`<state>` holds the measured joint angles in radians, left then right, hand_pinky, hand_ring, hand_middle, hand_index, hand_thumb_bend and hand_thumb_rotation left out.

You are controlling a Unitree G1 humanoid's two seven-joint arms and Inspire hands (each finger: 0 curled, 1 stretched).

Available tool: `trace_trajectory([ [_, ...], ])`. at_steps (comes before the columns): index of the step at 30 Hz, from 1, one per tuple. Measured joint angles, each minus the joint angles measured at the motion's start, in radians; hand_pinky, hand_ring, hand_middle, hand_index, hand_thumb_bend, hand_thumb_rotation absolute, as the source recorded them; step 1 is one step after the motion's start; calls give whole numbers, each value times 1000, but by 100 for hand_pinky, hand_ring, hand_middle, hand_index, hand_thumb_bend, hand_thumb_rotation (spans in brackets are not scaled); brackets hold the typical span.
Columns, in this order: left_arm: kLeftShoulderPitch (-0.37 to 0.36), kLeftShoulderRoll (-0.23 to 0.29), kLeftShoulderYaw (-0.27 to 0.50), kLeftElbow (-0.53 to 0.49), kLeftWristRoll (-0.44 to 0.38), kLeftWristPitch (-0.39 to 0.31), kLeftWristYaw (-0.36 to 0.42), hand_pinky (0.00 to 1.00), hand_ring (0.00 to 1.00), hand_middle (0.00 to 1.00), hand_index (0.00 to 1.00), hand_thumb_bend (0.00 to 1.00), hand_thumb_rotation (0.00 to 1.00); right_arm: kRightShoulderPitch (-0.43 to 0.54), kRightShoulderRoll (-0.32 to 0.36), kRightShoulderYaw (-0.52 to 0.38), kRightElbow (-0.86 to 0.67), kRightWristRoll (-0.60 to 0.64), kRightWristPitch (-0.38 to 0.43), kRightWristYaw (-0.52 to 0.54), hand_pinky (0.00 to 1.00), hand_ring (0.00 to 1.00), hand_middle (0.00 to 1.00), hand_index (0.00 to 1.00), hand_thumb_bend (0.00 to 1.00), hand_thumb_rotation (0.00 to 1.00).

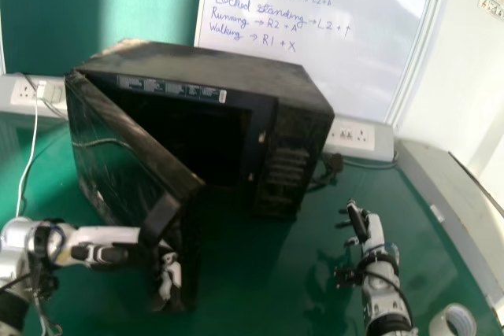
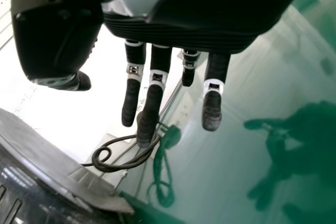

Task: Open the door of oven

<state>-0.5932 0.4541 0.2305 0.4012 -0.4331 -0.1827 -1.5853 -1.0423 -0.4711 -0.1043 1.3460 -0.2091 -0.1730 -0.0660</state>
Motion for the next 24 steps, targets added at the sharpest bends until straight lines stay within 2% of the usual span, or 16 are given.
trace_trajectory([
  [1, 7, 39, 0, -50, 0, 82, 6, 3, 7, 11, 28, 54, 35, 0, -1, 0, 0, 0, 0, 0, 17, 24, 36, 57, 58, 37],
  [2, 17, 76, 0, -97, 2, 144, 12, 2, 6, 10, 21, 57, 47, 0, -2, 0, 0, 0, 0, 0, 17, 23, 36, 58, 58, 35],
  [3, 26, 101, 0, -129, 5, 179, 15, 2, 6, 10, 19, 59, 54, 0, -4, -1, 0, 0, 0, 0, 17, 23, 36, 59, 58, 35],
  [5, 36, 141, 0, -193, 13, 245, 40, 0, 3, 8, 17, 72, 50, 0, -8, -2, 0, 0, 0, 0, 17, 23, 36, 59, 58, 36],
  [6, 36, 165, 0, -229, 17, 297, 49, 0, 3, 8, 17, 74, 47, 0, -7, -2, 0, 1, 0, 0, 16, 23, 36, 59, 59, 36],
  [9, 36, 228, 2, -305, 18, 409, 51, 0, 4, 8, 16, 68, 42, 0, -8, -5, 0, 1, 0, 0, 17, 23, 36, 58, 58, 37],
  [11, 37, 234, 8, -334, 18, 448, 58, 0, 4, 9, 16, 70, 39, 0, -8, -5, 0, 1, 0, 0, 17, 23, 36, 58, 58, 38],
  [14, 41, 234, 17, -378, 18, 488, 68, 0, 4, 9, 17, 66, 31, 0, -7, -5, 0, 1, 0, 0, 16, 23, 35, 59, 57, 36],
  [17, 45, 234, 24, -409, 18, 501, 76, 0, 4, 9, 17, 60, 37, 0, -7, -6, 0, 1, 0, 0, 16, 23, 35, 59, 58, 35],
  [18, 47, 234, 25, -418, 18, 501, 79, 0, 4, 9, 16, 64, 41, 0, -7, -6, 0, 1, 0, 0, 16, 23, 36, 59, 58, 35],
  [23, 61, 234, 28, -436, 18, 512, 84, 0, 3, 8, 20, 72, 41, 0, -6, -6, 0, 1, 0, 0, 16, 23, 36, 58, 57, 36],
  [24, 61, 234, 30, -436, 18, 514, 85, 0, 2, 7, 20, 77, 44, 0, -6, -6, 0, 1, 0, 0, 17, 23, 36, 58, 57, 37],
])
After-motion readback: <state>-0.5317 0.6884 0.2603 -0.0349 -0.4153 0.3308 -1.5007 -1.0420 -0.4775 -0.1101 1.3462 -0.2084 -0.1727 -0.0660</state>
